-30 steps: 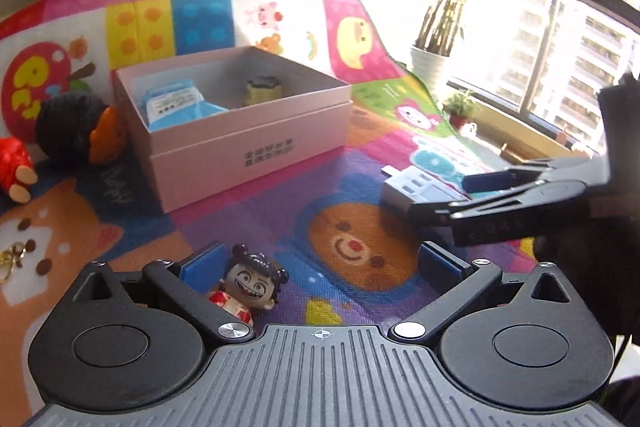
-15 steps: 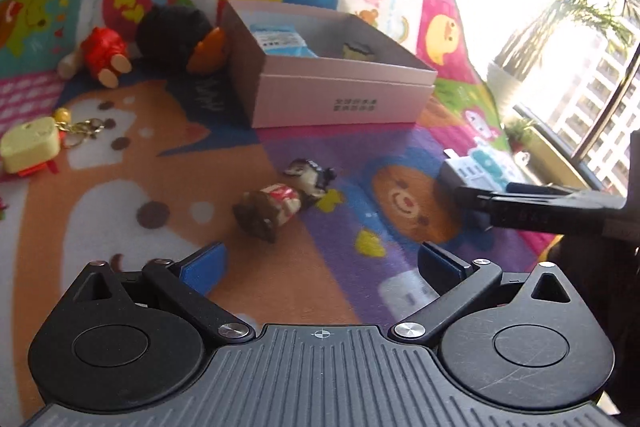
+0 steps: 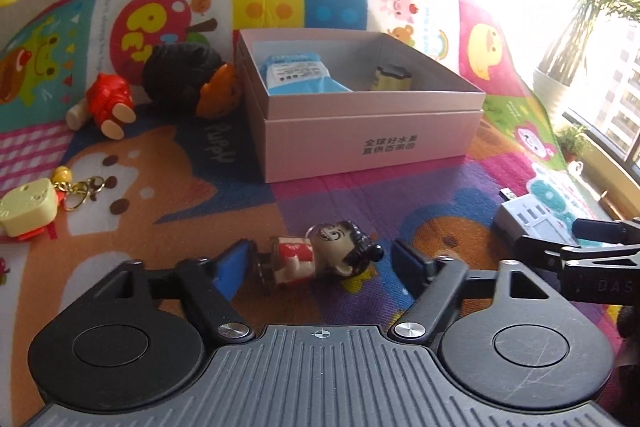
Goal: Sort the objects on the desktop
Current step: 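Carry the charger with the right tool while the left tool grasps the figurine keychain, then carry the figurine with the left tool while the right tool carries the charger to the pink box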
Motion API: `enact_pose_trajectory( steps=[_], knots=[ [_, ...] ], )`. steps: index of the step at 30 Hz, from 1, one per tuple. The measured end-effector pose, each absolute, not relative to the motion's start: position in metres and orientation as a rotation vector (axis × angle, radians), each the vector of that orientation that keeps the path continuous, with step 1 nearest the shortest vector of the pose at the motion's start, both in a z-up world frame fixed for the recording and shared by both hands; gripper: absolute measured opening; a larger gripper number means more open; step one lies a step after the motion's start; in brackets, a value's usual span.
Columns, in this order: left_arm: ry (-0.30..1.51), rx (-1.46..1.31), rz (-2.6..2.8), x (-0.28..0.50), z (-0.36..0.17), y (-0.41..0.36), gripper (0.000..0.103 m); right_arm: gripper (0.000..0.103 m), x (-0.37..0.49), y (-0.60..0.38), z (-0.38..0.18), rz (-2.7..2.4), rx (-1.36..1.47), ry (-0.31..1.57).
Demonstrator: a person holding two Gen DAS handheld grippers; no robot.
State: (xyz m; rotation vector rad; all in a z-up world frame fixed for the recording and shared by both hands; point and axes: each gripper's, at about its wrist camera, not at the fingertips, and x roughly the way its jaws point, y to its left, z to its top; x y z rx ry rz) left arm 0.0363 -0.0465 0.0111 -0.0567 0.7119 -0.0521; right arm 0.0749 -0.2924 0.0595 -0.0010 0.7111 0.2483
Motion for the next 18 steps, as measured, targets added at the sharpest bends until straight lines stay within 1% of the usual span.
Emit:
enact_pose_trajectory(
  steps=[7,15,16,17,18],
  knots=[
    [0.692,-0.039,-0.051,0.03,0.013,-0.042,0.071,0.093,0.074,-0.284,0.059,0.282,-0.045,0.715],
    [0.717,-0.009,-0.107,-0.008,0.018,-0.033,0.07,0.093,0.077,-0.268,0.059,0.329,-0.138,0.723],
    [0.721,-0.008,-0.111,-0.013,0.017,-0.032,0.071,0.092,0.078,-0.267,0.06,0.329,-0.146,0.72],
    [0.725,-0.003,-0.116,-0.018,0.016,-0.031,0.071,0.088,0.078,-0.265,0.06,0.331,-0.155,0.719],
    [0.729,0.002,-0.117,-0.021,0.015,-0.03,0.071,0.082,0.079,-0.264,0.061,0.334,-0.162,0.718]
  ],
)
